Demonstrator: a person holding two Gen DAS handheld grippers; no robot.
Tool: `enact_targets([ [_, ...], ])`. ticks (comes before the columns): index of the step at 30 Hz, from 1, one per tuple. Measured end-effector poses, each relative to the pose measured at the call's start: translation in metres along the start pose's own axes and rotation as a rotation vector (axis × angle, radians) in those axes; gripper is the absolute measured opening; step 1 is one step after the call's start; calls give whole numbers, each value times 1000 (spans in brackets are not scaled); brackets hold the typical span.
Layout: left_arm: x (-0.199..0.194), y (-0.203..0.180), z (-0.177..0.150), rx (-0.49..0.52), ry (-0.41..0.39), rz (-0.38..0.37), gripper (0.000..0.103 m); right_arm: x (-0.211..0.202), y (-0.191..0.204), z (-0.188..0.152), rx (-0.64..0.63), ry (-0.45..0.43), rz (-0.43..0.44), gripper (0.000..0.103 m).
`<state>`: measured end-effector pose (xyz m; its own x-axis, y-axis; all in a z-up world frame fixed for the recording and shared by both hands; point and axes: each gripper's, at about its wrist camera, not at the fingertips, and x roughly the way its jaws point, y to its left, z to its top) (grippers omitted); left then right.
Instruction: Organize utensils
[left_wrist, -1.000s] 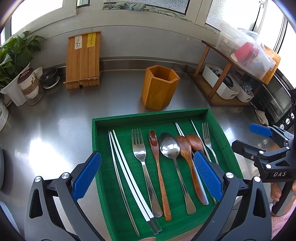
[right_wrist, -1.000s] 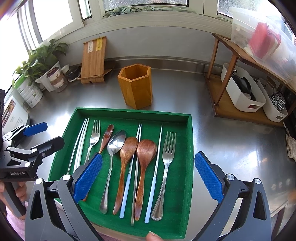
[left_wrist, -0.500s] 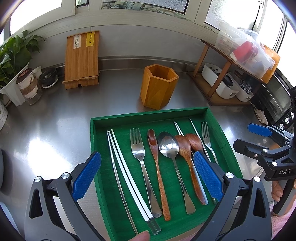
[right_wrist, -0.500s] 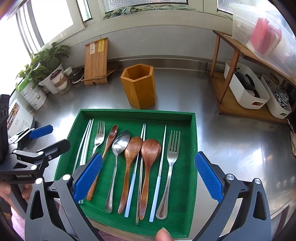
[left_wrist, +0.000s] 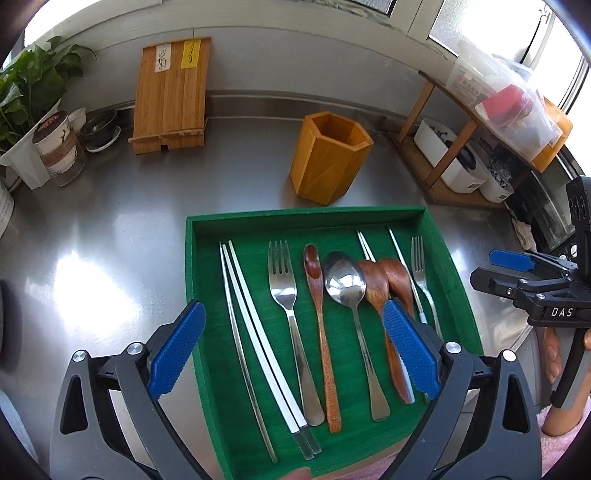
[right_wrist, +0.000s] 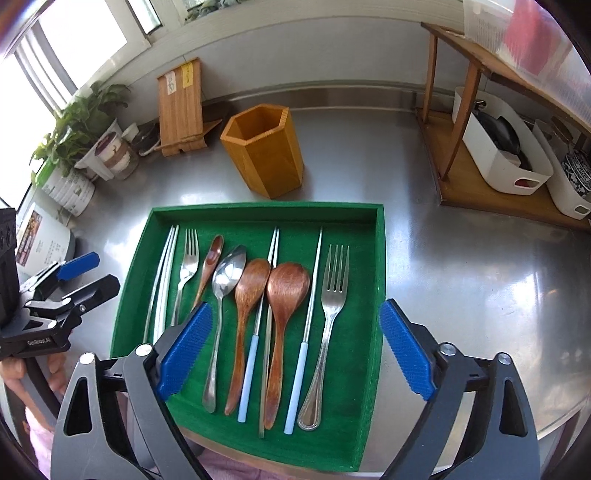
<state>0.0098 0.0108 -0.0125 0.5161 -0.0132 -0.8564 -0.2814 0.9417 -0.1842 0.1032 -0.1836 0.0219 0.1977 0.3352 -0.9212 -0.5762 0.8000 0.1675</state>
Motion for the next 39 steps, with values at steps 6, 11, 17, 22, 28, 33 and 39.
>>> enact_targets([
  [6,29,12,1,0,146,18,62,32,-14,0,9,118,-44,43],
  [11,49,21,1,13,243,51,46,58,-13,-9,-22,219,-78,20],
  [17,63,25,-3,22,313,70,35,64,-9,-12,-26,261,-67,19],
  [22,74,31,-5,30,355,140,9,71,-13,-12,-11,287,-76,19],
  [28,86,32,-6,45,404,183,7,82,-15,-12,-6,320,-64,20],
  [33,85,32,-6,54,415,187,8,91,-11,-9,-20,345,-75,19],
  [39,87,31,-3,63,427,185,8,99,-5,-6,-29,389,-104,19],
])
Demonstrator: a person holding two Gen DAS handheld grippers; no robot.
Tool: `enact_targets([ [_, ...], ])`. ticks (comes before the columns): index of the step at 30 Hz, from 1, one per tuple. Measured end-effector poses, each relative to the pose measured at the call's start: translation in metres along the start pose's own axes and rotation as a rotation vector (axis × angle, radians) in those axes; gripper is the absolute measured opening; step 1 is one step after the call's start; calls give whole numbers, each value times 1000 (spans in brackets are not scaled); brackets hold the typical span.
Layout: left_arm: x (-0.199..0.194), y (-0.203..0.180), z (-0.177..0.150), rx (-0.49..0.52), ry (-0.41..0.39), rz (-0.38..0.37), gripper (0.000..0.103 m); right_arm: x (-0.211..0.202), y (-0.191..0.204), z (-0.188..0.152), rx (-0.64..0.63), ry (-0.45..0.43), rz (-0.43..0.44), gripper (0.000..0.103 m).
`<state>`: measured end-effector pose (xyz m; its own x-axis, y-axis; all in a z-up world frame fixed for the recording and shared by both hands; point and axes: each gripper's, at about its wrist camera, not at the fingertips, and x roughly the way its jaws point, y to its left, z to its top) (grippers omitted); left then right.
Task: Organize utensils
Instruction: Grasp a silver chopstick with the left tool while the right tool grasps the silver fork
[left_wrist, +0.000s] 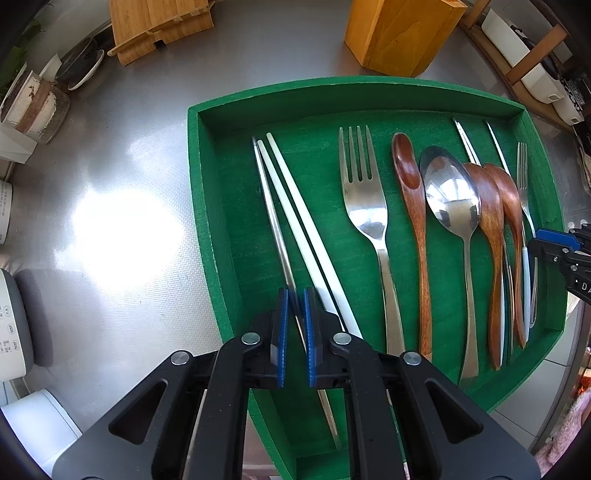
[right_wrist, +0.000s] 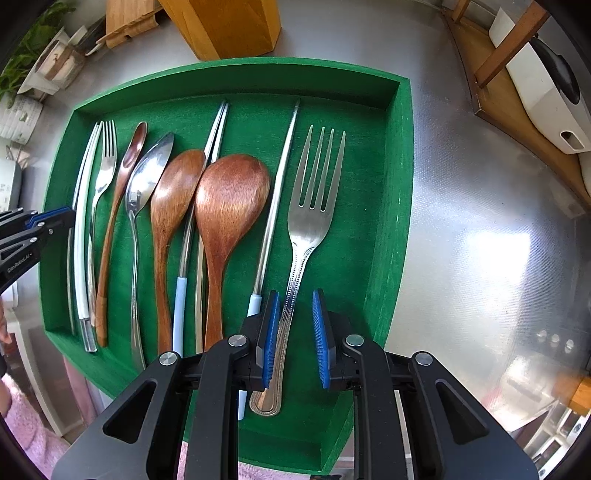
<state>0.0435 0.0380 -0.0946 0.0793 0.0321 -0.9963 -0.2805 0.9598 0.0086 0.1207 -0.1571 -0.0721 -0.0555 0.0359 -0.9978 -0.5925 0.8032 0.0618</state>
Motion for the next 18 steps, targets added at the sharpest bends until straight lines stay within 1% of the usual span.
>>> enact_targets([
  [3,0,-4,-1,13,-2,26,7,1,6,6,2,5,-14,20],
  [5,-1,-10,-2,18,-3,34,7,3,12,8,-18,8,-44,19],
  [6,-1,-11,-1,18,-2,31,7,3,15,8,-29,8,-65,18],
  [7,-1,-10,-1,17,0,25,6,3,18,8,-32,7,-67,10],
  [10,-1,-7,0,6,2,8,4,5,19,10,-26,9,-64,8],
  [12,-1,-4,-1,-3,-10,-15,3,4,16,10,-26,2,-61,7],
  [14,-3,3,-3,-22,-19,-64,3,3,15,8,-25,-4,-56,6],
  [18,-6,2,-8,-25,-41,-129,3,3,4,1,-15,-22,-29,6],
])
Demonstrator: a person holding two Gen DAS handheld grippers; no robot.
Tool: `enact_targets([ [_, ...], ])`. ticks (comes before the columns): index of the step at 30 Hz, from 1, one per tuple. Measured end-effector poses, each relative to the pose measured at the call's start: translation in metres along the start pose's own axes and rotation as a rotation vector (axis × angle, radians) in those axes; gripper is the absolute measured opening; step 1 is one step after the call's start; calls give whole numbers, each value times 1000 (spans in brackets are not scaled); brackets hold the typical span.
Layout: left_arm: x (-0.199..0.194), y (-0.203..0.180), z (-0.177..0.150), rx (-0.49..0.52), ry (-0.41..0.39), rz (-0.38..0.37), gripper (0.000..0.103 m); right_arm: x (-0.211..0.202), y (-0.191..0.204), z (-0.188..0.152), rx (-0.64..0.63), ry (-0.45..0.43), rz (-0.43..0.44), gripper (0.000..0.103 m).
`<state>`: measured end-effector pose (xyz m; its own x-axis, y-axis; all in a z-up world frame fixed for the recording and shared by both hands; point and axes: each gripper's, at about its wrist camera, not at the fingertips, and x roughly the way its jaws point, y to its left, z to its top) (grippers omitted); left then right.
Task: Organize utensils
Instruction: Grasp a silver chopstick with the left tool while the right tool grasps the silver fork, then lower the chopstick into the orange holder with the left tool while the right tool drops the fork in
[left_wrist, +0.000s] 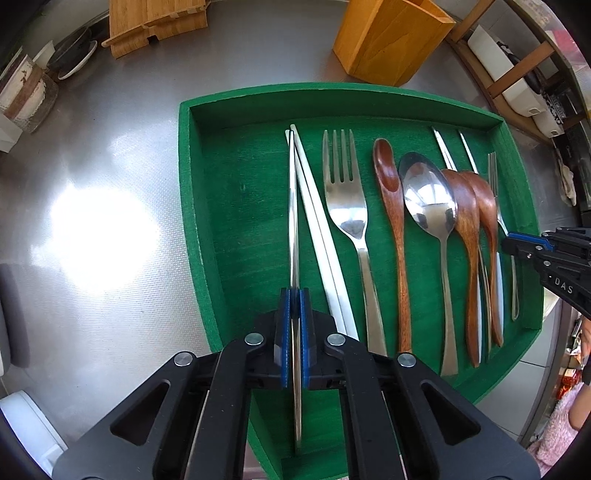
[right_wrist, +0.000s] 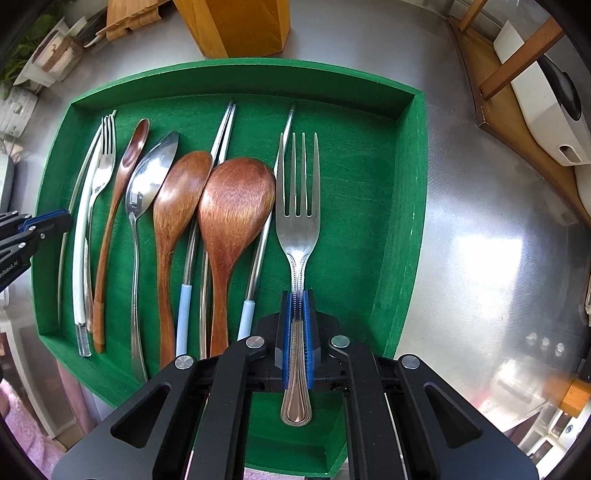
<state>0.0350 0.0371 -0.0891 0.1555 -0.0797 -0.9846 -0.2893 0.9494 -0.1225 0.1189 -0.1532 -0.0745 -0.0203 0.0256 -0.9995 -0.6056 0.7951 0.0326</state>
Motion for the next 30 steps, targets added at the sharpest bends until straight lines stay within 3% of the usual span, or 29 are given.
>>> enact_targets([
  [5,-21,-1,-3,-9,-62,-50,3,-22,-11,-10,1,-62,33,6],
  [8,-41,-1,-6,5,-136,-71,3,-45,-13,-15,6,-143,60,6],
  [11,-68,-4,-2,30,-270,-165,3,-66,-16,-18,-3,-265,144,6],
  [14,-85,-7,0,45,-414,-209,3,-80,-16,-17,-16,-400,202,6],
  [18,-112,-5,10,34,-651,-225,3,-108,-15,-12,-66,-662,260,6],
  [24,-145,-18,43,47,-975,-240,4,-139,-17,34,-59,-928,304,6],
  [30,-149,-35,94,33,-1122,-225,4,-151,-19,92,-11,-1096,293,6],
])
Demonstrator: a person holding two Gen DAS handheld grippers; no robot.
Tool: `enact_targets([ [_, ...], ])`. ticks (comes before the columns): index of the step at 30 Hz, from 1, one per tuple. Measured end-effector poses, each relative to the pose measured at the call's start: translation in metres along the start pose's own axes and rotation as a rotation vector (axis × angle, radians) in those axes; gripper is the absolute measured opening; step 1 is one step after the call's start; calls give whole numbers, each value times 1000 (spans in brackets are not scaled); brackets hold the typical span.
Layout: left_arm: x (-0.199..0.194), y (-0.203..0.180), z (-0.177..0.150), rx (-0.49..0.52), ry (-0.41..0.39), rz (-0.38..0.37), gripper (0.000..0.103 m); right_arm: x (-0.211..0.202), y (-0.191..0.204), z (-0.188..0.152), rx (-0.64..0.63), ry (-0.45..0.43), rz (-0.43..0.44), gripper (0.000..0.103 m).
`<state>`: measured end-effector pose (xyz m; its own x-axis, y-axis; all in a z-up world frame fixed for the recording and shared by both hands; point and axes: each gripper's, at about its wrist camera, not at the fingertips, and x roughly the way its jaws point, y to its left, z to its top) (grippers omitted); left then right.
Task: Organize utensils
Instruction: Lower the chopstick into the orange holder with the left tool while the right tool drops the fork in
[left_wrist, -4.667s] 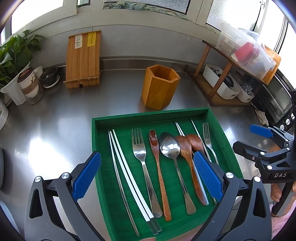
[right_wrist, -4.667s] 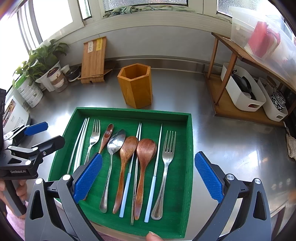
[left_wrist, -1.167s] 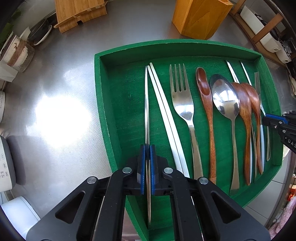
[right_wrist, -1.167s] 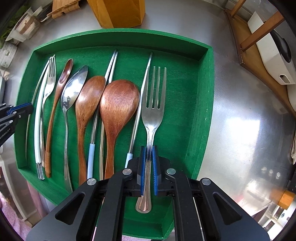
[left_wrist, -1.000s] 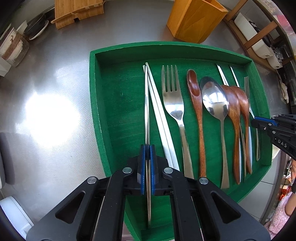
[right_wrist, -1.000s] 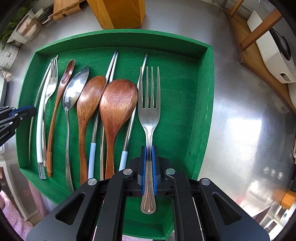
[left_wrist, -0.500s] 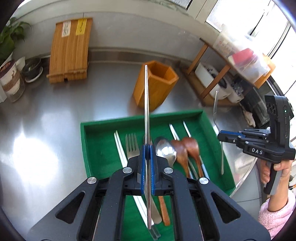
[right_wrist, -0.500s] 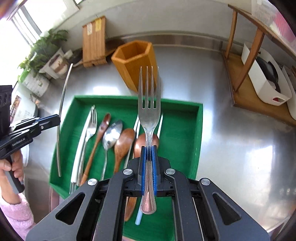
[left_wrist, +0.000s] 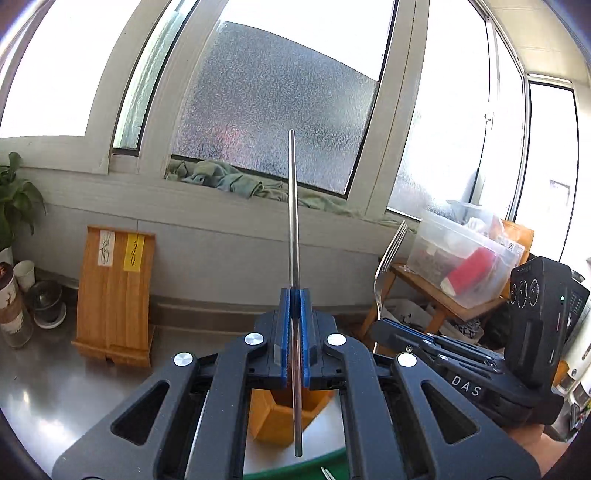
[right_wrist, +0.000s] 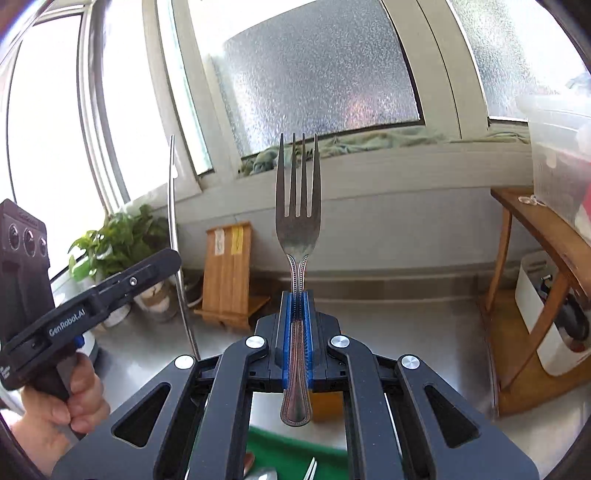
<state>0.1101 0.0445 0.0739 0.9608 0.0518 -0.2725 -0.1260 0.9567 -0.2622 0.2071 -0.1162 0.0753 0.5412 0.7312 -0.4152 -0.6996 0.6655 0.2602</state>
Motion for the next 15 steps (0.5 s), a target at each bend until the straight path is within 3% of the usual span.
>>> enact_targets([
  [7,50,9,-4,-31,-76,10,4,40,-14,4,30,-26,-17,6],
  [15,72,22,-38,8,9,3,4,51,-19,-23,4,55,0,6],
])
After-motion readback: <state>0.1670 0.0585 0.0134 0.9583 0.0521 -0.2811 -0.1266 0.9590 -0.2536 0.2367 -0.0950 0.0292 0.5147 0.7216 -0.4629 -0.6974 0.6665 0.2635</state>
